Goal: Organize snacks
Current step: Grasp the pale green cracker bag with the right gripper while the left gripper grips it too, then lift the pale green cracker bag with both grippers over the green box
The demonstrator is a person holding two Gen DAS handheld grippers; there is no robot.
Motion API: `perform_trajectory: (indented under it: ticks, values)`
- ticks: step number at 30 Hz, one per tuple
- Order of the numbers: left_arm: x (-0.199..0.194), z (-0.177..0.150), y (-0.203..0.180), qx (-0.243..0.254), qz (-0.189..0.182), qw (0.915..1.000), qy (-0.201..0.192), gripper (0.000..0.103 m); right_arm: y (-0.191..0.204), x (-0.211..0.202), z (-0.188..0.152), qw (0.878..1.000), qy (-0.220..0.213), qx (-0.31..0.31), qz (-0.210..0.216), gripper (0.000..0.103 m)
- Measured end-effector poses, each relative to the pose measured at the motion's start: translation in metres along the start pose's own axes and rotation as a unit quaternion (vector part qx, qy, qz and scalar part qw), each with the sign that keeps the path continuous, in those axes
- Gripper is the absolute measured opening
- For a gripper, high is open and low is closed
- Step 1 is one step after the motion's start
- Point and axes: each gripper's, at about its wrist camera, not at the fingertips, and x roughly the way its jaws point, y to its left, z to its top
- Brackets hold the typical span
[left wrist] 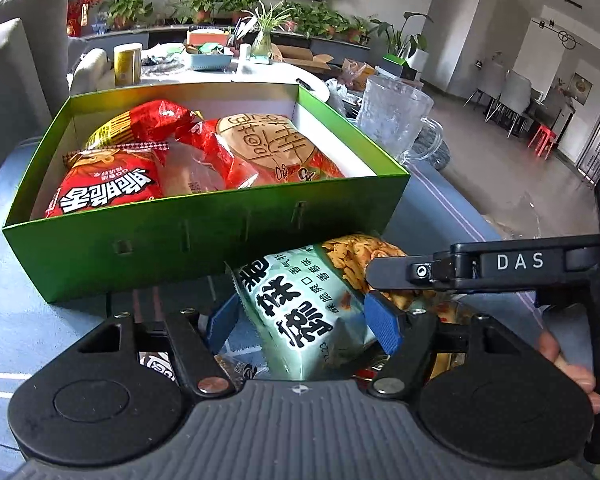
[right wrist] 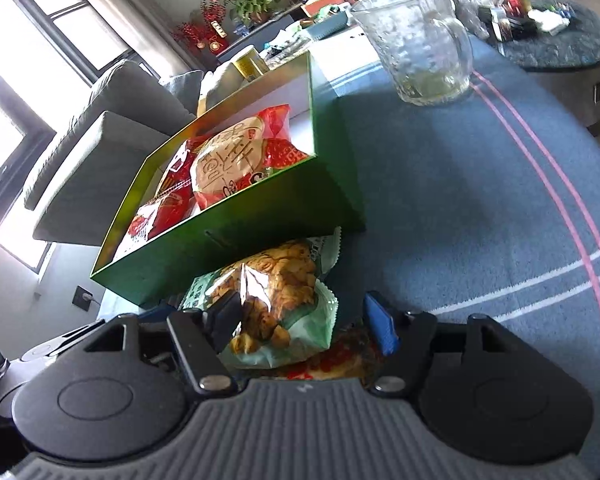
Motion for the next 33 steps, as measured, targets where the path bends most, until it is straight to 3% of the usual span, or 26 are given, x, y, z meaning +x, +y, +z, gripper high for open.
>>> perform_trajectory:
  ticks: [5,15,24,33]
  values:
    - [-0.002,0.001,-0.003,0.003,-0.001,1.0,-0.001,0.056,0.011,-0.002,0.0,0.999,-0.006,-0.045,0.004,0.055]
    - [-0.034,0.007,-0.02,0.034,0.002,0.9983,-0.046,0.052,0.024,-0.023,-0.001,0.998,-0.032,-0.057,0.015,0.054]
    - [-0.074,0.047,-0.035,0.07,0.002,0.9918,-0.107,0.052,0.042,-0.066,0.025,0.992,-0.092,-0.067,0.054,0.054]
    - [-0.07,0.077,-0.03,0.063,0.009,0.992,-0.109,0.052,0.06,-0.081,0.057,0.985,-0.127,-0.094,0.067,0.054]
